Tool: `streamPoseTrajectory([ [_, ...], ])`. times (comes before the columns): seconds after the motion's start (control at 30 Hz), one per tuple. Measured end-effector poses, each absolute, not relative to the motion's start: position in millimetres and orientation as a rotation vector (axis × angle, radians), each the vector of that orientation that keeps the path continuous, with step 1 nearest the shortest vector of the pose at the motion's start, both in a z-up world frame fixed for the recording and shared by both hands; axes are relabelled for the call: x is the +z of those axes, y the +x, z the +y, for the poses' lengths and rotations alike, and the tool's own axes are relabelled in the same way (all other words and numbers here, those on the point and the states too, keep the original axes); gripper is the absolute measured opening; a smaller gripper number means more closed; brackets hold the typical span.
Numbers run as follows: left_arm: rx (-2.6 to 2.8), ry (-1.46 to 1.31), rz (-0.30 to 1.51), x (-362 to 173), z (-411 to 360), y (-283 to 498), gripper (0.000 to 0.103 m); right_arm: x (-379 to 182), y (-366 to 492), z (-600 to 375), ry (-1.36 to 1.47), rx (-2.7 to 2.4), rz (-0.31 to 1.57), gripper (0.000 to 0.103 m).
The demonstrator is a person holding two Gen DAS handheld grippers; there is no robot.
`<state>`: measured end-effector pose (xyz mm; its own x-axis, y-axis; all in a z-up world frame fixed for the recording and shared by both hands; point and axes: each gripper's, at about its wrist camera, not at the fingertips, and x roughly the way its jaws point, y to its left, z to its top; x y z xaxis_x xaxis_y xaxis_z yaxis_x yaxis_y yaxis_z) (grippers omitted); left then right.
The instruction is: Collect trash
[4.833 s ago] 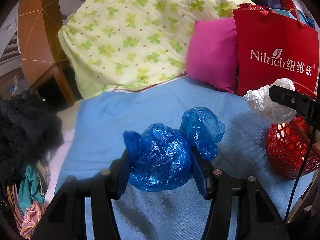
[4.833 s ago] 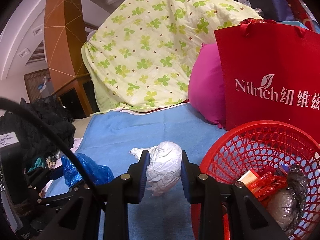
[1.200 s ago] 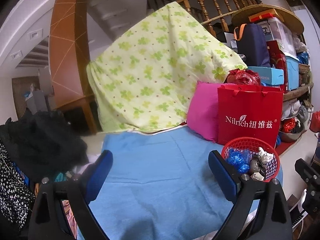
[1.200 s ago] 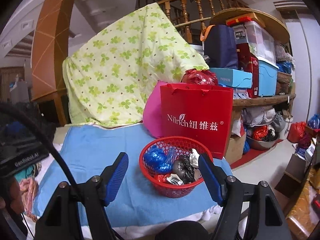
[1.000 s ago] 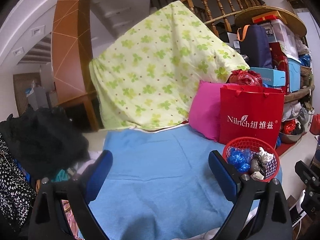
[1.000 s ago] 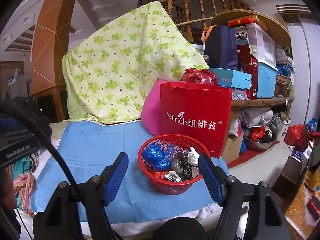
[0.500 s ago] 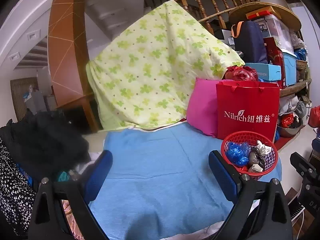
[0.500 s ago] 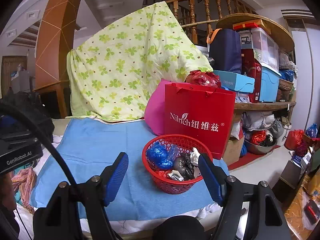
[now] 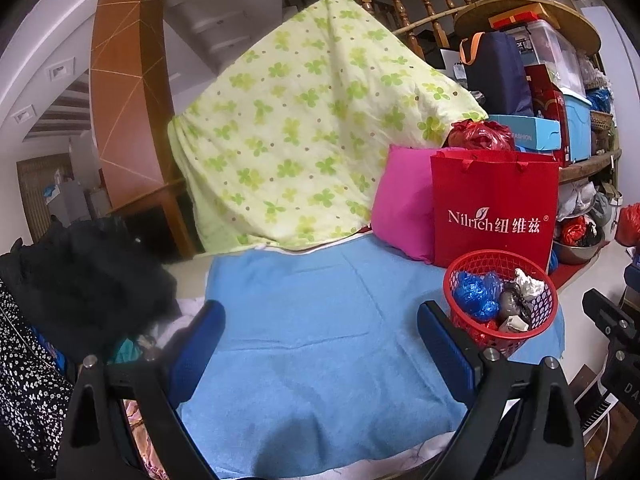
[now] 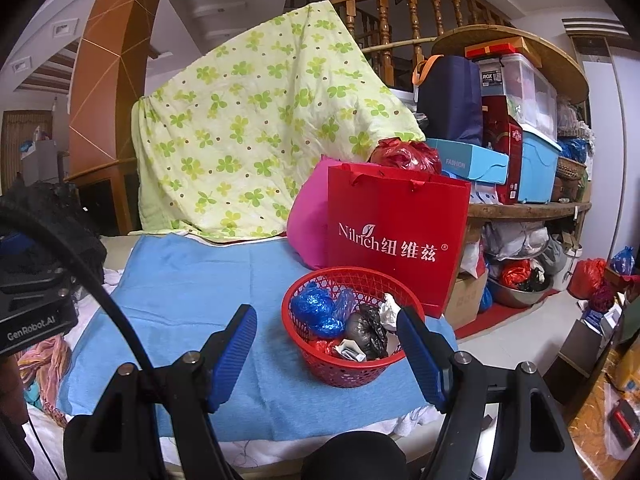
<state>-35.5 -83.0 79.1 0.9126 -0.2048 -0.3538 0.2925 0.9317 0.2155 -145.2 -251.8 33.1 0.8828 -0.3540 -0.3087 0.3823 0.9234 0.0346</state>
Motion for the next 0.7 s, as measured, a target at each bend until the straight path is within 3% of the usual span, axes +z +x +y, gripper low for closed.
streamPoseTrajectory([
  [0.7, -0.261, 0.284, 0.377, 66.3, -85.3, -29.4, 0.096, 20.2, -137.2, -255.0, 0.098, -0.384, 0.333, 0.076],
])
